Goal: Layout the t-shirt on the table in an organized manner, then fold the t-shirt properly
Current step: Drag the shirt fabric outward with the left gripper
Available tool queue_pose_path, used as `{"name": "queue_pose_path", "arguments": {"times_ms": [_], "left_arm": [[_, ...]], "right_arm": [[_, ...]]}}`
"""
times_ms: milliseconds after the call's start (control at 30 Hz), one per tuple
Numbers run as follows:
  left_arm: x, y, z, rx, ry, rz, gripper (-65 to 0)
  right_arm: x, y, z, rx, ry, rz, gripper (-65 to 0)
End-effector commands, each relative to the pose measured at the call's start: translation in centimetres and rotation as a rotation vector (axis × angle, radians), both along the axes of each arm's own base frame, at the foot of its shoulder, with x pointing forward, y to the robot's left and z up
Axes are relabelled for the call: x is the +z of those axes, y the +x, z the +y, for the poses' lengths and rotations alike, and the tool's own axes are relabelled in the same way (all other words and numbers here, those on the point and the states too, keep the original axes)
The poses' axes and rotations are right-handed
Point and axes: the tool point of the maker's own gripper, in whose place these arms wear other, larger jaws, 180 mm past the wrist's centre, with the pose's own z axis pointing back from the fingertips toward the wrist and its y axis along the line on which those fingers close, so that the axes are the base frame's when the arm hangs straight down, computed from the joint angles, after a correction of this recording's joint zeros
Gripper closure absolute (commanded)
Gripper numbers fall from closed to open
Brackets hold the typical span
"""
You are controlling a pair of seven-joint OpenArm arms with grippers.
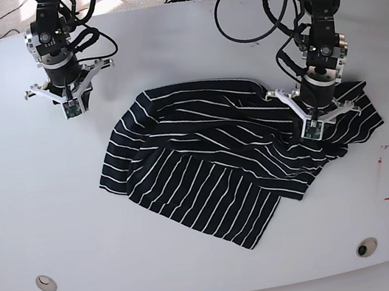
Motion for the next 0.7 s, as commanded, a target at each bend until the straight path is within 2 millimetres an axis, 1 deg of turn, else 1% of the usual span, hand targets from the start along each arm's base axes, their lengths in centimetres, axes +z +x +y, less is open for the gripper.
{"name": "queue_pose_path", "arguments": {"times_ms": [0,133,267,400,500,567,633,667], "left_arm": [[0.6,0.0,0.6,0.013,0.011,-0.015,-10.7],[0.7,0.0,0.5,0.013,0.011,-0.018,-10.7],[0.7,0.1,1.3,0.03,0.014,-0.02,-10.7],[0.8,0.2,1.5,0.038,0.012,-0.023,-10.7],[0.9,0.3,1.5,0.035,0.012,-0.024,-10.8],[1.0,0.3,1.5,0.034,0.014,-0.027,-10.8],[1.0,0.3,1.5,0.032,0.014,-0.026,-10.8],[1.1,0.3,1.4,0.032,0.014,-0.028,-10.8]], "right_arm": [[1.3,0.8,-0.1,0.002,-0.009,-0.05,-5.7],[1.3,0.7,-0.1,0.002,-0.009,-0.05,-5.7],[1.3,0.8,0.0,0.005,-0.008,-0.053,-5.7],[1.3,1.1,1.3,0.037,0.007,-0.057,-5.7],[2.0,2.0,2.1,0.059,0.013,-0.081,-6.2],[2.1,2.2,2.6,0.07,0.018,-0.086,-6.5],[2.3,2.6,3.1,0.08,0.025,-0.096,-8.4],[2.5,2.9,3.5,0.089,0.029,-0.105,-10.5]]}}
